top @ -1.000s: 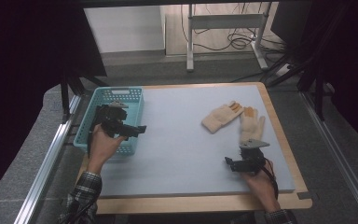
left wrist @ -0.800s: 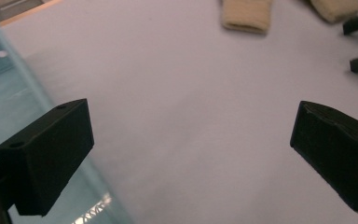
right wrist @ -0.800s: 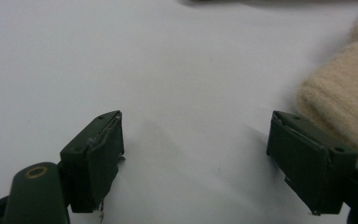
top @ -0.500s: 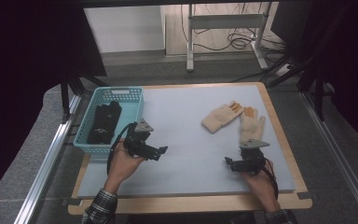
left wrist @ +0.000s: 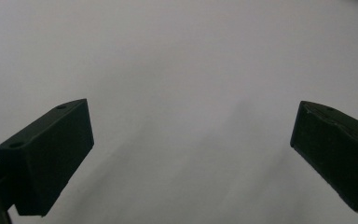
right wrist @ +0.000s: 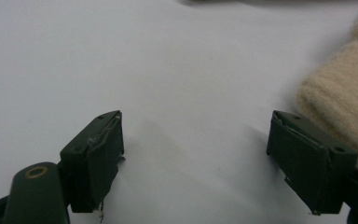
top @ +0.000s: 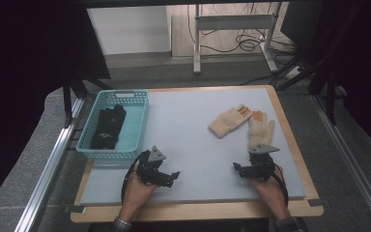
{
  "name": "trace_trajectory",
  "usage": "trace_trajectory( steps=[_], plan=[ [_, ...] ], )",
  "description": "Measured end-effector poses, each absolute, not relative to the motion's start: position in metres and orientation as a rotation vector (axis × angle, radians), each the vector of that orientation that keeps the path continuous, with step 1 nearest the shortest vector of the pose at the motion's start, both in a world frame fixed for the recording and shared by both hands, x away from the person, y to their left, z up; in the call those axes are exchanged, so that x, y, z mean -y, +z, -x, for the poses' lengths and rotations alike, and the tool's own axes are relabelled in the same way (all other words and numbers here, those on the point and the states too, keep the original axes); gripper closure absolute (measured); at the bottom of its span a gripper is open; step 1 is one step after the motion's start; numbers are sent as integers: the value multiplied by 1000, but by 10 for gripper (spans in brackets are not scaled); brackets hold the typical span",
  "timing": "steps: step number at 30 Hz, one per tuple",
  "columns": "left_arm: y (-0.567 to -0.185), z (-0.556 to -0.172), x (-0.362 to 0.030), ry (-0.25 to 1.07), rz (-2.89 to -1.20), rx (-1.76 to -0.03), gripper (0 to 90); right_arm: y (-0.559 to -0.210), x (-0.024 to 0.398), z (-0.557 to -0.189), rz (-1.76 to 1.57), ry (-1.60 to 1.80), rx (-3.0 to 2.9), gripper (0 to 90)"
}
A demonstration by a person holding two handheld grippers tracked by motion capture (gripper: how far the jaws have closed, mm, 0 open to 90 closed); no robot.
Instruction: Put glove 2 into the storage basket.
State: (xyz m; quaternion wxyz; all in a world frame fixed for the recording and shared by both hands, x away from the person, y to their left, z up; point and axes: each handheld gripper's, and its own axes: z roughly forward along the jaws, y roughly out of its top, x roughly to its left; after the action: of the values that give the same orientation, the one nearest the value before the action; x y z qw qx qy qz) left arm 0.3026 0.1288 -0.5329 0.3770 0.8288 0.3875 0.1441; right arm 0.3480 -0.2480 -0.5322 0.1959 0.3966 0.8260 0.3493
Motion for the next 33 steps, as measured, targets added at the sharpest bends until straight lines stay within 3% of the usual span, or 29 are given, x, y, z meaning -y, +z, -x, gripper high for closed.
trace_trajectory(
  steps=[8,12,33],
  plan=[
    [-547,-301,-121,426,-2197,-1001,0,-532,248,-348,-1114,981,-2317,171],
    [-549,-305,-124,353,-2176,-1033,5,-532,247,-348,-1112,974,-2331,140],
    [-549,-304,-124,362,-2177,-1027,7,-515,241,-368,-1194,1057,-2275,163]
  ],
)
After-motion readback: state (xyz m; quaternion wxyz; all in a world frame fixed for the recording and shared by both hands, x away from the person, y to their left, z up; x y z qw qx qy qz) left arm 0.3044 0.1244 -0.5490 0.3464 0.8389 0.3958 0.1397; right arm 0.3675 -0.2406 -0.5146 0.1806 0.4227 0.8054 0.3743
